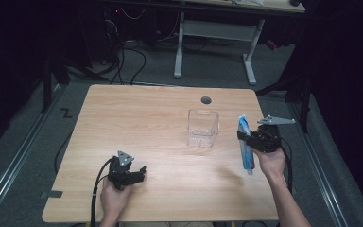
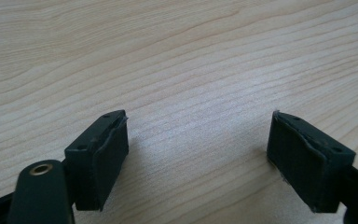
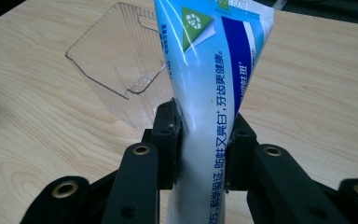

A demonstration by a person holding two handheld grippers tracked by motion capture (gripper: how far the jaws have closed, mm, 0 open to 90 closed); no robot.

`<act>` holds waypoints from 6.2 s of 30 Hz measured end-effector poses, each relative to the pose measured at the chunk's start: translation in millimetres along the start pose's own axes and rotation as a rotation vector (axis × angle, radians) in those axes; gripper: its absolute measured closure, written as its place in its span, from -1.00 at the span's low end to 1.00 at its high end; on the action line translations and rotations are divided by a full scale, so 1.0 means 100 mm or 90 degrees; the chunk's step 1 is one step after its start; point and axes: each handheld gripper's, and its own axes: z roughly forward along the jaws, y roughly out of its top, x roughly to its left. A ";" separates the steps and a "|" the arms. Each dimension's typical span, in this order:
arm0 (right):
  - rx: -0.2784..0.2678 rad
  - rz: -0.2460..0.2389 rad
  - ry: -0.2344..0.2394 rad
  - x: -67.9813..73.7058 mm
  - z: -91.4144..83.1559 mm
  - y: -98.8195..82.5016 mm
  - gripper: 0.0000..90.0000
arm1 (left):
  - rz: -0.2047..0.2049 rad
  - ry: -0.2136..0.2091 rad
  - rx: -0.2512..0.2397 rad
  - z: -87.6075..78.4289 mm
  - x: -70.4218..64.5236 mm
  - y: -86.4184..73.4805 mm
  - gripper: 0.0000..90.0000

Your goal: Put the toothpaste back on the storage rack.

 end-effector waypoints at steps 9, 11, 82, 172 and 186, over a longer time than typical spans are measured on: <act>-0.004 -0.006 0.013 0.06 -0.05 0.04 0.58 | 0.000 0.001 0.000 0.00 0.00 0.00 -0.53; -0.002 -0.011 0.010 0.06 -0.04 0.05 0.58 | 0.000 0.001 0.001 0.00 0.00 0.00 -0.53; -0.053 -0.050 0.091 0.42 0.03 0.55 0.58 | 0.000 0.002 0.000 0.00 0.00 0.00 -0.53; -0.044 -0.043 0.030 0.51 0.69 1.12 0.55 | 0.001 0.002 0.001 0.00 0.00 0.00 -0.52; -0.027 -0.029 0.025 0.47 0.78 1.00 0.54 | 0.001 0.002 0.001 0.00 0.00 0.00 -0.52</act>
